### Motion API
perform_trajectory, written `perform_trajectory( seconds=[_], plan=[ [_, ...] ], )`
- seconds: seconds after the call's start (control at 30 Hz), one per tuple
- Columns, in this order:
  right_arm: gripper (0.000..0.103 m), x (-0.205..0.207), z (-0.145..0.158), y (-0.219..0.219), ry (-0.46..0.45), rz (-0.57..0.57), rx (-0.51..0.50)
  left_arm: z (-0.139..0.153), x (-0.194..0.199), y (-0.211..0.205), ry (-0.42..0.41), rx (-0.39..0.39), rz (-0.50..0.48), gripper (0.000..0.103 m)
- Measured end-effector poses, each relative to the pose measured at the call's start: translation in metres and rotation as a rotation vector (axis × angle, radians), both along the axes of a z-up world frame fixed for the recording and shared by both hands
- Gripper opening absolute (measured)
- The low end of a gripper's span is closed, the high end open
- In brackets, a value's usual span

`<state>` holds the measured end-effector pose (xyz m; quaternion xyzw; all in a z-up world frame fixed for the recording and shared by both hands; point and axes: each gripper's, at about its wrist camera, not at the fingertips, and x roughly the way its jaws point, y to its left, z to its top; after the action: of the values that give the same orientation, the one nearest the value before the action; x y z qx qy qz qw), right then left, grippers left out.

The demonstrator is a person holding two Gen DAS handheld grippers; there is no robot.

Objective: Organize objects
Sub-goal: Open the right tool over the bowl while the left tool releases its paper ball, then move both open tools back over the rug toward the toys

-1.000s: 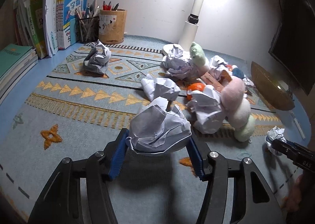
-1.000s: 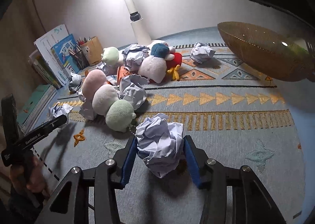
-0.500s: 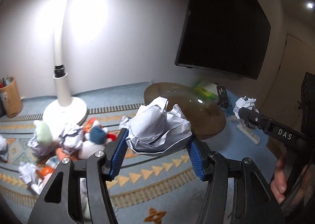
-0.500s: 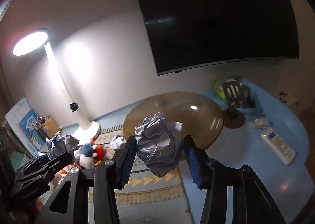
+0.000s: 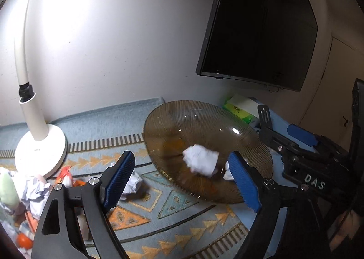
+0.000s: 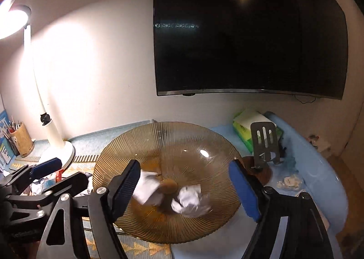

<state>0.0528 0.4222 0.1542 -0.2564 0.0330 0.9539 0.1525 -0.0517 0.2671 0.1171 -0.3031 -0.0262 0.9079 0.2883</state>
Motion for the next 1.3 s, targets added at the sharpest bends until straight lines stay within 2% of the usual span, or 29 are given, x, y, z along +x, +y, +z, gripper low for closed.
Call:
perform_trajectory(
  seconds=[0.1,0.2,0.23,0.3,0.43,0.53,0.63,0.8,1.03,1.17,1.23,1.3],
  plan=[
    [0.080,-0.002,0.001,-0.005,0.034,-0.006,0.032,-0.006,0.028,-0.035,0.001,-0.008,0.024,0.084],
    [0.089,-0.009,0.002,-0.018,0.085,-0.013,0.112,-0.020,0.064,-0.084,0.007,-0.033,0.073,0.084],
    [0.092,-0.016,0.000,-0.022,0.081,-0.029,0.147,-0.025,0.076,-0.102,0.000,-0.034,0.093,0.084],
    [0.092,-0.033,-0.005,-0.028,0.067,-0.063,0.209,-0.037,0.096,-0.140,-0.024,-0.036,0.146,0.084],
    [0.092,-0.070,-0.028,-0.027,0.001,-0.128,0.319,-0.059,0.111,-0.220,-0.097,-0.042,0.324,0.084],
    [0.092,-0.090,-0.046,-0.017,-0.078,-0.132,0.311,-0.068,0.118,-0.269,-0.124,-0.041,0.453,0.084],
    [0.092,-0.095,-0.053,-0.002,-0.146,-0.120,0.211,-0.076,0.120,-0.302,-0.154,-0.019,0.542,0.084],
    [0.092,-0.063,-0.049,0.015,-0.166,-0.192,0.107,-0.091,0.126,-0.319,-0.176,0.021,0.562,0.084],
    [0.092,0.009,-0.050,0.001,-0.186,-0.218,0.088,-0.093,0.138,-0.314,-0.176,0.035,0.512,0.084],
    [0.092,0.019,-0.042,-0.006,-0.151,-0.171,0.131,-0.087,0.140,-0.312,-0.169,0.037,0.486,0.084],
    [0.092,0.033,-0.023,-0.022,-0.077,-0.180,0.185,-0.081,0.140,-0.309,-0.154,0.027,0.467,0.084],
    [0.092,0.054,-0.003,-0.058,0.012,-0.174,0.282,-0.076,0.141,-0.307,-0.134,0.002,0.450,0.084]
  ],
)
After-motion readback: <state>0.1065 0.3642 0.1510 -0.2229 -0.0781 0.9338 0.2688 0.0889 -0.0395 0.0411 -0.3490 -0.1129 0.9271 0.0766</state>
